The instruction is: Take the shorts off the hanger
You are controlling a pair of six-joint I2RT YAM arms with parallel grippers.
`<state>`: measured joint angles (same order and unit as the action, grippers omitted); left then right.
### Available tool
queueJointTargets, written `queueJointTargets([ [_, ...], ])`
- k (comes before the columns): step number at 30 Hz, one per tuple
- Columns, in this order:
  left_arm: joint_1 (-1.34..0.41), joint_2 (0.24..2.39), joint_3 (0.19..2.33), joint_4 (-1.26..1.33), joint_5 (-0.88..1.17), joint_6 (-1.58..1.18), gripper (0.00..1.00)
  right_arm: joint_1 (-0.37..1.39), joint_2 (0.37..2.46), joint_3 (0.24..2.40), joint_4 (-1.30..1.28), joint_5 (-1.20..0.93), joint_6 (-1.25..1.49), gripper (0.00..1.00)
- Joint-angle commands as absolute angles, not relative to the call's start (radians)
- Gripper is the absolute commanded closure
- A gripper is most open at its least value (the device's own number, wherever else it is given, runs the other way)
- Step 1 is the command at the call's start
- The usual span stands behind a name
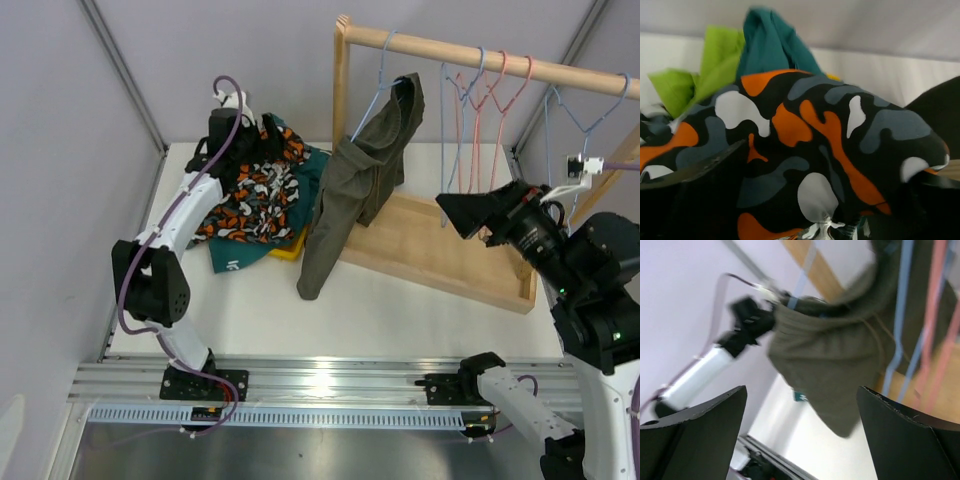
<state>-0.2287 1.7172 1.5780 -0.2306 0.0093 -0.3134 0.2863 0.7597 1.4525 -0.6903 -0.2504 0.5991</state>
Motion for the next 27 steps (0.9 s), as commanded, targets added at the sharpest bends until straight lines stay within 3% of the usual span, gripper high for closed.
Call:
queueJointTargets([
  [1,-0.25,1.635,1.589,-0.176,0.049,-0.313,0.01,0.288,0.87,1.563,-0.471,-0.416,0.632,0.0],
  [8,-0.264,1.326,1.537,-0.308,-0.043,-0.264,0.01,0.386,1.12,1.742,-0.383,-0.385,0.617,0.01],
  [13,-0.264,1.073,1.341,-0.331,-0.041,-0.213,0.01,0.439,1.267,1.848,-0.388,-0.296,0.565,0.03],
  [19,-0.264,0.821,1.154,-0.386,-0.028,-0.18,0.01,0.44,1.365,1.856,-0.357,-0.236,0.552,0.04],
  [27,-0.264,0.651,0.961,-0.4,-0.011,-0.146,0.01,0.452,1.428,1.801,-0.255,-0.201,0.586,0.08],
])
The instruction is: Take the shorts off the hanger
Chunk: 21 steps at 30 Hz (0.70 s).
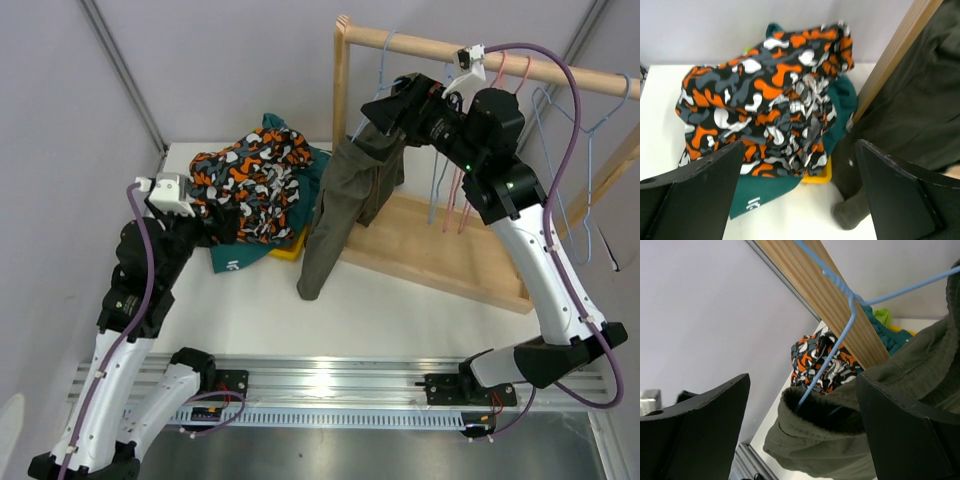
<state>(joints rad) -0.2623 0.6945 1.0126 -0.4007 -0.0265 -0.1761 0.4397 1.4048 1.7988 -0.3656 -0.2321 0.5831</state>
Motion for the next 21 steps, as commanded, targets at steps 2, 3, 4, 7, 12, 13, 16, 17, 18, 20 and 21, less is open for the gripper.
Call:
queueJointTargets([
  [2,-0.264,0.624,0.934,-0.388,-0.014,-0.149,0.01,0.462,1.448,1.802,-0.239,-0.192,0.592,0.12],
  [3,-0.264,0.618,0.905,-0.385,-0.014,-0.15,0.01,0.471,1.469,1.812,-0.229,-0.184,0.598,0.13],
  [4,-0.264,0.614,0.899,-0.382,-0.011,-0.15,0.01,0.475,1.482,1.818,-0.227,-0.181,0.6,0.15],
  [7,-0.264,0.588,0.87,-0.374,-0.009,-0.155,0.01,0.498,1.525,1.848,-0.227,-0.161,0.597,0.17],
  [12,-0.264,0.561,0.853,-0.364,-0.008,-0.16,0.01,0.514,1.552,1.868,-0.226,-0.123,0.589,0.25],
  [13,-0.264,0.561,0.848,-0.362,-0.008,-0.161,0.01,0.515,1.555,1.867,-0.219,-0.12,0.591,0.28],
  [16,-0.264,0.554,0.839,-0.354,-0.008,-0.164,0.01,0.518,1.559,1.865,-0.216,-0.114,0.595,0.48],
  [17,-0.264,0.552,0.836,-0.351,0.017,-0.164,0.01,0.52,1.559,1.865,-0.216,-0.114,0.598,0.55],
  [18,-0.264,0.552,0.833,-0.353,0.015,-0.164,0.01,0.52,1.557,1.864,-0.215,-0.114,0.597,0.61],
  [20,-0.264,0.549,0.831,-0.353,0.014,-0.166,0.01,0.523,1.548,1.859,-0.215,-0.114,0.603,0.77],
  [21,-0.264,0.549,0.83,-0.351,0.015,-0.166,0.01,0.523,1.545,1.859,-0.215,-0.115,0.601,0.86],
])
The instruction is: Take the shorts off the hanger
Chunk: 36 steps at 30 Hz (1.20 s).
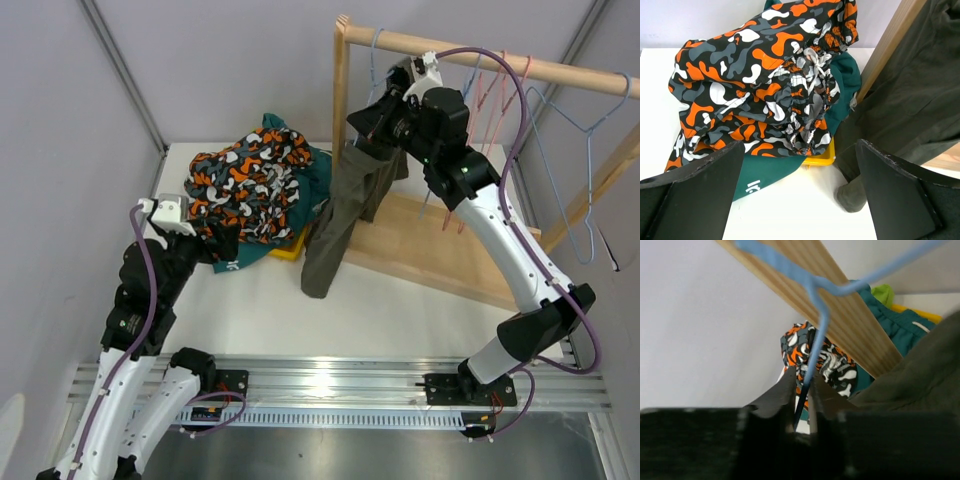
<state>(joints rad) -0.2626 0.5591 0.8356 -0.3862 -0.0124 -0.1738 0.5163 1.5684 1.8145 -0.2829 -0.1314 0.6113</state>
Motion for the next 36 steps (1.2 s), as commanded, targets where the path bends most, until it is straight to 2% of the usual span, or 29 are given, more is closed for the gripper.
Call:
queueJointTargets([
  [1,-0.264,0.551,0.831,-0.351,0.018,-0.167,0.01,0.525,1.54,1.858,-0.216,-0.112,0.601,0.89],
  [3,-0.264,0.557,0.848,-0.357,0.052,-0.169,0.01,0.528,1.523,1.862,-0.219,-0.107,0.601,1.0],
  [10,-0.29,0.606,0.943,-0.253,0.256,-0.25,0.01,0.543,1.496,1.962,-0.21,-0.135,0.661,1.0],
  [13,-0.391,0.675,0.991,-0.186,0.311,-0.271,0.01,0.583,1.508,2.052,-0.236,-0.109,0.657,1.0],
  [19,-0.627,0.842,1.045,-0.014,0.318,-0.258,0.01,0.62,1.509,2.112,-0.273,-0.071,0.644,1.0],
  [25,-0.748,0.98,1.069,0.109,0.304,-0.264,0.01,0.624,1.494,2.088,-0.287,-0.064,0.635,1.0],
  [33,-0.847,1.049,1.094,0.143,0.244,-0.247,0.01,0.624,1.459,2.033,-0.271,-0.052,0.624,1.0],
  [36,-0.877,1.069,1.095,0.143,0.195,-0.225,0.09,0.624,1.453,2.033,-0.279,-0.052,0.624,1.0],
])
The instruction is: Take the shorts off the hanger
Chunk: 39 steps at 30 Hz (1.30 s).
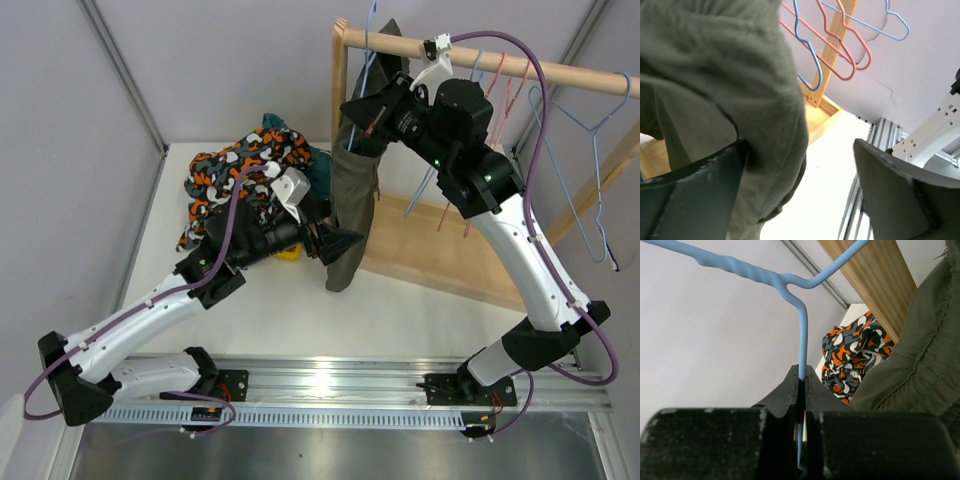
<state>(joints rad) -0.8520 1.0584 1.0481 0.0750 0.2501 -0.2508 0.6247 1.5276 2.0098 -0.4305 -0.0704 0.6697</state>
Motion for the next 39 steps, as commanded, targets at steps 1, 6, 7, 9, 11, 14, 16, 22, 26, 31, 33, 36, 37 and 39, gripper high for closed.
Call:
queueJointTargets([
  [1,-0.88,1.075,1.094,0.144,0.16,-0.221,0.23,0.624,1.447,2.028,-0.282,-0.054,0.629,1.0],
  [6,-0.881,1.153,1.144,0.129,0.089,-0.183,0.65,0.624,1.395,1.971,-0.264,-0.049,0.656,1.0],
  [7,-0.881,1.166,1.172,0.12,0.065,-0.178,0.86,0.624,1.376,1.947,-0.255,-0.045,0.666,1.0],
  [9,-0.881,1.186,1.18,0.114,0.045,-0.184,1.0,0.624,1.359,1.931,-0.255,-0.035,0.67,1.0],
  [11,-0.89,1.175,1.158,0.126,0.052,-0.198,1.0,0.624,1.345,1.914,-0.256,-0.026,0.67,1.0],
  [14,-0.96,1.115,1.093,0.124,0.005,-0.192,1.0,0.621,1.347,1.917,-0.268,-0.015,0.663,1.0],
  [16,-1.046,1.056,1.033,0.124,-0.05,-0.193,1.0,0.609,1.351,1.924,-0.276,-0.018,0.661,1.0],
  [22,-1.293,0.977,0.825,0.172,-0.219,-0.239,1.0,0.571,1.368,1.953,-0.282,-0.037,0.678,1.0],
  [26,-1.37,0.985,0.761,0.183,-0.298,-0.264,1.0,0.563,1.373,1.982,-0.31,-0.043,0.676,1.0],
  [31,-1.37,1.038,0.816,0.192,-0.372,-0.226,1.0,0.561,1.344,1.96,-0.319,-0.06,0.715,1.0],
  [33,-1.361,1.089,0.863,0.177,-0.419,-0.184,1.0,0.56,1.327,1.945,-0.333,-0.067,0.738,1.0],
  [36,-1.281,1.146,0.961,0.132,-0.456,-0.19,1.0,0.561,1.266,1.855,-0.315,-0.128,0.842,1.0],
  [37,-1.254,1.175,0.98,0.106,-0.45,-0.195,1.0,0.563,1.244,1.821,-0.304,-0.146,0.876,1.0],
  [39,-1.176,1.192,1.034,0.084,-0.423,-0.201,1.0,0.574,1.175,1.715,-0.282,-0.173,0.958,1.0],
])
